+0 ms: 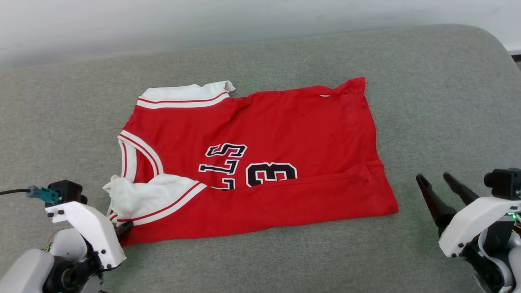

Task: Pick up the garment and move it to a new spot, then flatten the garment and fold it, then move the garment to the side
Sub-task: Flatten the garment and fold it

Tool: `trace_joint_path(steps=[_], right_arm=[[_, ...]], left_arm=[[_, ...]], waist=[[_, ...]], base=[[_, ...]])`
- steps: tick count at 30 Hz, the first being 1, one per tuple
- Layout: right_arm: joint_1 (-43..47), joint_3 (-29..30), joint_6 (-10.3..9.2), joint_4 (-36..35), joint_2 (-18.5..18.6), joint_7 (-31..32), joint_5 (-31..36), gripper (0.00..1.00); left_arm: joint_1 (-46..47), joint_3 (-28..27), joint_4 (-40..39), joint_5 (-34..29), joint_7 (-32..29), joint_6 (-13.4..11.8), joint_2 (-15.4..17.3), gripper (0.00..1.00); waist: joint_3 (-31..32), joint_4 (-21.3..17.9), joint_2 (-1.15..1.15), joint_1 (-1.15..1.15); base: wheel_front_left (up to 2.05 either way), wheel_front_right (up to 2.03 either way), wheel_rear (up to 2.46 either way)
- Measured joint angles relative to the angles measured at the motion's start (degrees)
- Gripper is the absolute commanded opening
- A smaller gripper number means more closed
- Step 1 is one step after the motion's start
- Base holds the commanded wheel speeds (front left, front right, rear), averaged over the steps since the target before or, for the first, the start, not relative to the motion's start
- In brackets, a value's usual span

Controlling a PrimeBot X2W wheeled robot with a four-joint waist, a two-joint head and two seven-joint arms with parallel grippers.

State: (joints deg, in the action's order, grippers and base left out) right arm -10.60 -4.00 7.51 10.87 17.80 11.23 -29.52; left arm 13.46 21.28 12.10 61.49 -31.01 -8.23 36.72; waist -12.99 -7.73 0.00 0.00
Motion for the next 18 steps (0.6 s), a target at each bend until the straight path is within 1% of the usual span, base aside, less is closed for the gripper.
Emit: trace_joint_path(steps=[4,7,12,18], right_arm=[[-0.1,0.4,0.0,1.7,2.1,12.1,-3.2,1.0],[-0.7,0.0,0.0,2.6,2.7,18.7,-5.3,1.0],[-4.0,-1.5,0.0,4.1,2.6,22.7,-7.4,1.0],[-8.7,-3.4,0.0,9.5,2.0,25.0,-9.8,1.0]], left_arm=[[0.5,0.4,-1.5,-2.3,3.4,0.1,-1.0,0.0],[1.7,0.6,-3.4,-4.0,5.1,-0.1,-1.0,0.0],[3.6,0.9,-6.1,-6.1,7.1,-0.7,-1.5,0.0],[4.9,2.1,-7.5,-7.5,7.5,-0.9,-2.4,0.0]], waist=[[0.7,1.7,0.0,0.0],[0.7,3.1,0.0,0.0],[-0.3,5.3,0.0,0.01],[-2.0,7.2,0.0,0.0]], base=[[0.0,0.0,0.0],[0.0,0.0,0.0],[0.0,0.0,0.0],[0.0,0.0,0.0]])
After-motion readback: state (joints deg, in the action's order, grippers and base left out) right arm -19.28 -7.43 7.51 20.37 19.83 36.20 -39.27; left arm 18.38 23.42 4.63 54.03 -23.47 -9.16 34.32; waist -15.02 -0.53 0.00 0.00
